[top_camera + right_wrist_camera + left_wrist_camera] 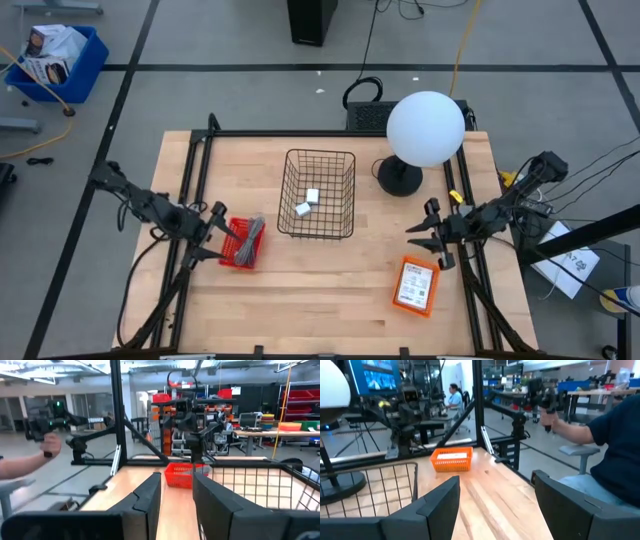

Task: Pick and place items into bin
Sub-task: Return to Home Position

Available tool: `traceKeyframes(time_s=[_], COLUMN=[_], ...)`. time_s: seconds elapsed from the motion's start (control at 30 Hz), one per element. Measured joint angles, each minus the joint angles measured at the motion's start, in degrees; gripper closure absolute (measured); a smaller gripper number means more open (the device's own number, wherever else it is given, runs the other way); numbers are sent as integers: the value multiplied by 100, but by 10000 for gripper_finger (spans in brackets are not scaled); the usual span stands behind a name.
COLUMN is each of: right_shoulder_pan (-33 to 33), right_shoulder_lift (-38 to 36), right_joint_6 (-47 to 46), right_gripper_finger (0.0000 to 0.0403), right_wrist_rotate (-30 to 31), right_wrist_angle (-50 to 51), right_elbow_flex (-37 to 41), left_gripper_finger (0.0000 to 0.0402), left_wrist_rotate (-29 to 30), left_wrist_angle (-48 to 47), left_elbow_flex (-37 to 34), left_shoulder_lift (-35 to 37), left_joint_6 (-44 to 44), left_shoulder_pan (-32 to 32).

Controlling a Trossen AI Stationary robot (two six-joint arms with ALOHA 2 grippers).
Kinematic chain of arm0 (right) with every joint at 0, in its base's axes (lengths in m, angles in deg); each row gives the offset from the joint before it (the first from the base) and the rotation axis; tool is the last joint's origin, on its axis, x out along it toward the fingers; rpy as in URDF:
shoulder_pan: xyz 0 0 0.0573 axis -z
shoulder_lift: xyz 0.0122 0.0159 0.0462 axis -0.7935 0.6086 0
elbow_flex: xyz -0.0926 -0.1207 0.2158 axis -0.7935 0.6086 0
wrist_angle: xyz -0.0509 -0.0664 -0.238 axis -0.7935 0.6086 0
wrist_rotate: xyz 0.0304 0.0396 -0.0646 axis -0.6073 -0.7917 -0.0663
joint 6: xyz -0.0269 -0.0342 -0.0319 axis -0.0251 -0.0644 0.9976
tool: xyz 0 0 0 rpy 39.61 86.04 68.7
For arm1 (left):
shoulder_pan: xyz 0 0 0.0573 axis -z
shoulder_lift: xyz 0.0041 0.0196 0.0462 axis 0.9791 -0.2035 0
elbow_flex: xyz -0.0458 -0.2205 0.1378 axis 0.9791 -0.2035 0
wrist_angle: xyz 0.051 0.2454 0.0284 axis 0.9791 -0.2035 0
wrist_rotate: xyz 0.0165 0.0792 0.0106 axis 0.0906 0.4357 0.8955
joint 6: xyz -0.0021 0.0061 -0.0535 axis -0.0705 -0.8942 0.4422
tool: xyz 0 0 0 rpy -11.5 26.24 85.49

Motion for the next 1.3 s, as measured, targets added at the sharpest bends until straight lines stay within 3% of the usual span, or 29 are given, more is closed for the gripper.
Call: traceKeyframes(time_s=[0.17, 0.37, 0.8, 1.1, 1.3], right_shoulder_pan=[-2, 0, 255, 389, 389], right_shoulder_lift=[-387, -866, -1904, -1836, -1828], right_joint_6=[17, -226, -208, -201, -298], right_gripper_finger=[298, 298, 298, 298, 298], right_wrist_rotate=[-31, -911, -916, -1062, -1058], right_wrist_angle=[825, 1608, 2944, 3039, 2639], right_elbow_flex=[76, 79, 45, 50, 76], left_gripper_finger=[138, 144, 140, 143, 136], left_wrist_rotate=[134, 152, 412, 419, 417], left_wrist_angle=[-338, -745, -1105, -1128, -1106], left_elbow_flex=[0, 3, 46, 48, 48], left_shoulder_lift=[456, 827, 827, 788, 777], left_joint_6=[-115, 16, 39, -283, 21], left_shoulder_pan=[0, 0, 0, 0, 0])
